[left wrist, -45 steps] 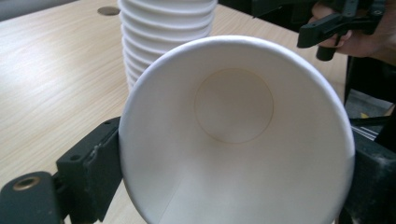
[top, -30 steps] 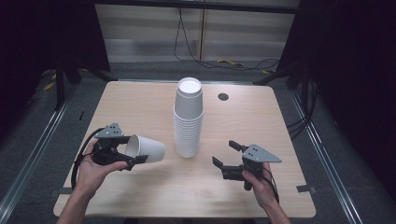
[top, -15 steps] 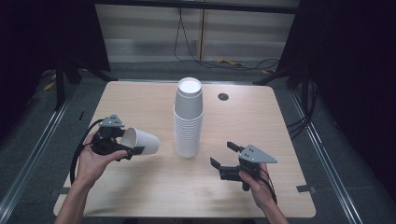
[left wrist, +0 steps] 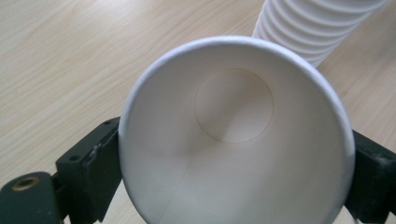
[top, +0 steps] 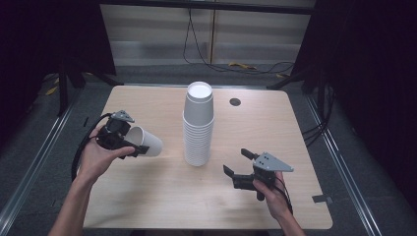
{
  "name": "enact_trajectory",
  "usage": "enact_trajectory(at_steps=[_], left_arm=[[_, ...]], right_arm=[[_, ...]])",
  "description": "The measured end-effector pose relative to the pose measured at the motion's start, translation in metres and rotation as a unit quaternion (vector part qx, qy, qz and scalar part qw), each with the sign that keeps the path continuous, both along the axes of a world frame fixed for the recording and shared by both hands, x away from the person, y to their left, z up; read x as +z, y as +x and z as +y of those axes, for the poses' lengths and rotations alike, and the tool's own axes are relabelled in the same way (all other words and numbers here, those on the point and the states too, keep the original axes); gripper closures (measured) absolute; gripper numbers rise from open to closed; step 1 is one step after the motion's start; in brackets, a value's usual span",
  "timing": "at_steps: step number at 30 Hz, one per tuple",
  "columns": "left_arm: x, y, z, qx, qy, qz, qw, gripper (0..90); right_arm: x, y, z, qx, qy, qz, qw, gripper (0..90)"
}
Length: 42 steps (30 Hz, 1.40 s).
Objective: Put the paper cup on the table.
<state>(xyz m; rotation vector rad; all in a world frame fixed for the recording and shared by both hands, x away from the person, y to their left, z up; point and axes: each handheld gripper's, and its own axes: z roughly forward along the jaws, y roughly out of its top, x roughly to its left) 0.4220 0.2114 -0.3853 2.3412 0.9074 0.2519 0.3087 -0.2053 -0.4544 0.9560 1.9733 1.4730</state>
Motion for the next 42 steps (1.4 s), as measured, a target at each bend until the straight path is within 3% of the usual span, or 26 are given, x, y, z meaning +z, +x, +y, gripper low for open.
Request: enact_trajectory(at_steps=[2, 6, 10, 17, 20, 22, 28, 30, 34, 42], left_arm=[[0.000, 0.004, -0.003, 0.003, 0.024, -0.003, 0.9997, 9.3], [0.002, 0.009, -0.005, 0.009, 0.046, 0.003, 0.9989, 9.3], [0.000, 0.018, -0.005, 0.015, 0.083, 0.022, 0.9962, 9.3], [-0.018, 0.030, -0.009, 0.024, 0.101, 0.045, 0.9935, 8.6], [-0.023, 0.033, -0.012, 0.026, 0.106, 0.047, 0.9929, 8.1], [-0.025, 0.032, -0.018, 0.024, 0.123, 0.034, 0.9916, 7.9], [-0.036, 0.038, -0.026, 0.028, 0.120, 0.039, 0.9917, 7.2], [-0.037, 0.039, -0.027, 0.030, 0.111, 0.029, 0.9930, 6.5], [-0.039, 0.040, -0.029, 0.029, 0.113, 0.021, 0.9929, 5.9], [-0.052, 0.042, -0.028, 0.034, 0.073, 0.009, 0.9967, 4.8]], right_arm=[[-0.001, 0.000, 0.001, 0.004, 0.000, 0.003, 1.0000, 14.0], [0.000, 0.000, 0.001, 0.003, 0.001, 0.002, 1.0000, 14.0], [0.001, -0.001, -0.001, 0.003, 0.003, 0.000, 1.0000, 13.9], [0.002, 0.000, -0.005, -0.004, 0.009, 0.004, 0.9999, 13.9], [0.001, 0.000, -0.005, -0.003, 0.010, 0.003, 0.9999, 13.9], [0.001, 0.000, -0.005, -0.001, 0.010, 0.005, 0.9999, 13.8], [0.001, -0.001, -0.005, -0.003, 0.006, 0.005, 1.0000, 13.8], [0.001, -0.001, -0.005, -0.003, 0.007, 0.005, 1.0000, 13.9], [0.001, -0.001, -0.006, -0.003, 0.008, 0.009, 0.9999, 13.7], [0.000, 0.000, -0.006, -0.005, 0.008, 0.010, 0.9999, 13.6]])
